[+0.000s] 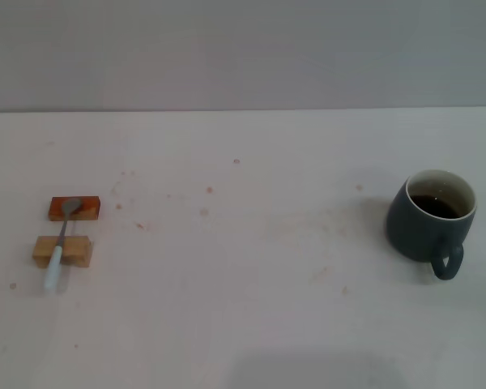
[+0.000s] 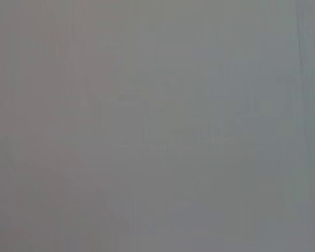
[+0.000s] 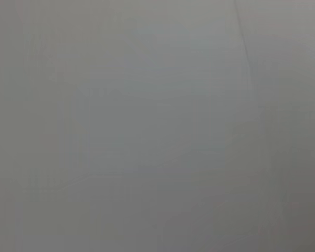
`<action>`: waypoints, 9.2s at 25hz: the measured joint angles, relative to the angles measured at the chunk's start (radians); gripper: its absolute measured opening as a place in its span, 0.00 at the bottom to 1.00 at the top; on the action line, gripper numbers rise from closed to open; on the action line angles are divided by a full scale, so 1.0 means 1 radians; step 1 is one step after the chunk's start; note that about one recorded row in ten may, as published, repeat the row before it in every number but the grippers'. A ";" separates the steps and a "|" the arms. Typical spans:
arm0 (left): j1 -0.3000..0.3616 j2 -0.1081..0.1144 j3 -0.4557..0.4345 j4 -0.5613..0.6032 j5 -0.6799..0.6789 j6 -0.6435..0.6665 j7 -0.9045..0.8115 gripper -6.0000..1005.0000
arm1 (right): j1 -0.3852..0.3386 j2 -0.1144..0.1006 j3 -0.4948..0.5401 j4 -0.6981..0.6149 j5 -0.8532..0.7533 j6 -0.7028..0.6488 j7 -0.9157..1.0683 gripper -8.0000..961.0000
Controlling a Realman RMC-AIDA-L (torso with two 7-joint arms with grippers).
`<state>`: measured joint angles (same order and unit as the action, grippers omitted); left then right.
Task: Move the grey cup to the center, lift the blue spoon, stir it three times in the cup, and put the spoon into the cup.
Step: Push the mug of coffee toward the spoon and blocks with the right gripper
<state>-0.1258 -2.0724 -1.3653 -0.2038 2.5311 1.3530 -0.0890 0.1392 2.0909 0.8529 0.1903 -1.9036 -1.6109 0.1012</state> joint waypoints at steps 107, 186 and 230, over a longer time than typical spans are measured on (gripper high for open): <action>-0.027 0.001 -0.009 -0.003 -0.008 0.011 -0.011 0.81 | 0.278 -0.001 -0.450 0.092 -0.003 0.604 -0.002 0.01; -0.021 0.003 -0.011 -0.003 -0.009 0.027 -0.012 0.81 | 0.418 0.000 -0.547 0.254 -0.058 0.730 -0.002 0.01; -0.013 0.003 -0.012 0.001 -0.009 0.028 -0.012 0.81 | 0.429 0.000 -0.548 0.308 -0.058 0.812 -0.001 0.01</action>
<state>-0.1388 -2.0693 -1.3775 -0.2033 2.5219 1.3806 -0.1012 0.5682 2.0908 0.3048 0.4980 -1.9615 -0.7987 0.0998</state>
